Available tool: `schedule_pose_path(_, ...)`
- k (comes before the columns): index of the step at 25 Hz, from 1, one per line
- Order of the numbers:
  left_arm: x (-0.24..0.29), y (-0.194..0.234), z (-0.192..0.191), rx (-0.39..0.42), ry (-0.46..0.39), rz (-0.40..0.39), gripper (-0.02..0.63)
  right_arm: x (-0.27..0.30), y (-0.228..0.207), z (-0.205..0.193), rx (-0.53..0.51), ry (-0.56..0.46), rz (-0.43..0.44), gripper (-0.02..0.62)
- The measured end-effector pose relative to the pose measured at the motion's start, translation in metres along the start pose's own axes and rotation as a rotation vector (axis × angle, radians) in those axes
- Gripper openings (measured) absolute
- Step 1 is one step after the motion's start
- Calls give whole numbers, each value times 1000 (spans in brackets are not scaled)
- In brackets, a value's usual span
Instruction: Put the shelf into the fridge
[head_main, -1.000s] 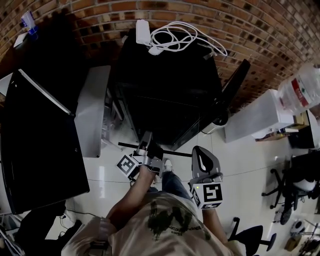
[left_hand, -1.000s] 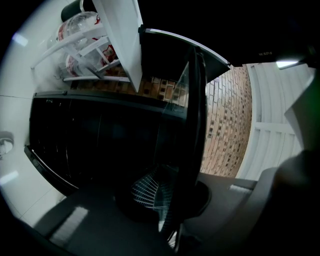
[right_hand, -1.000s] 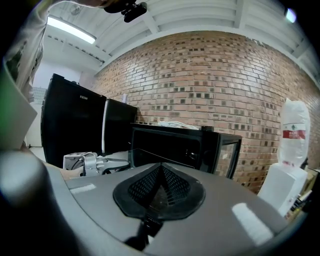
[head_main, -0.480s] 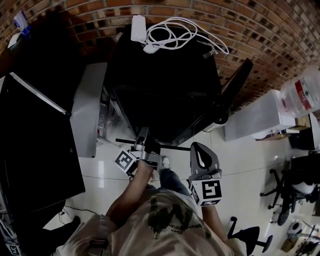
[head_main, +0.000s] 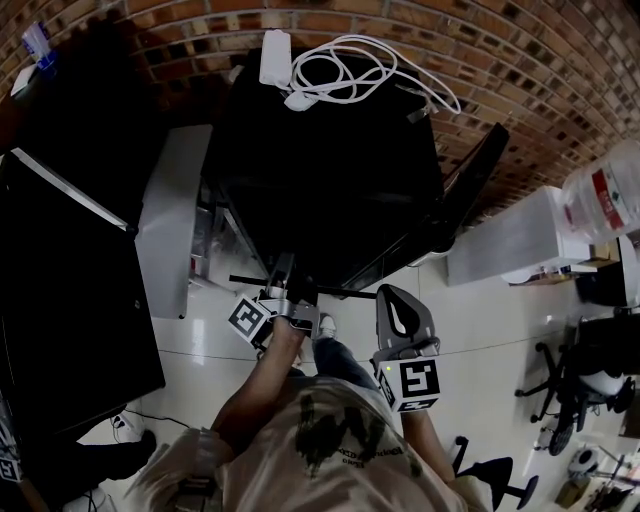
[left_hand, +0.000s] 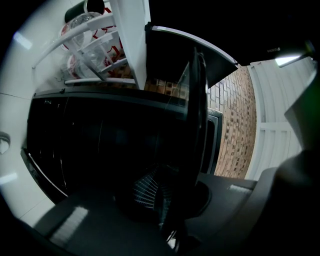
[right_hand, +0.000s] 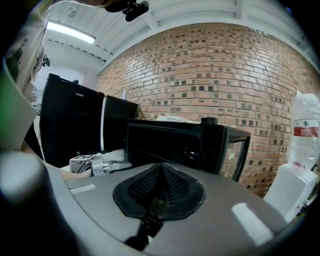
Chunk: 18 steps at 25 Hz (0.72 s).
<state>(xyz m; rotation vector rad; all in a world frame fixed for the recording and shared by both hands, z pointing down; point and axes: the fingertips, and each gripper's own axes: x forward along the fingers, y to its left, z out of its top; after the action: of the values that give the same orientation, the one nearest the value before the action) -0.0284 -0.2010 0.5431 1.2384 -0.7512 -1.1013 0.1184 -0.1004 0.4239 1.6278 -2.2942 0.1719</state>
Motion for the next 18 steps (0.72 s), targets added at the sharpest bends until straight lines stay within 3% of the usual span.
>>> schedule_pose_path(18, 35, 9, 6, -6, -29, 2, 23, 23, -7, 4, -19, 9, 37, 0)
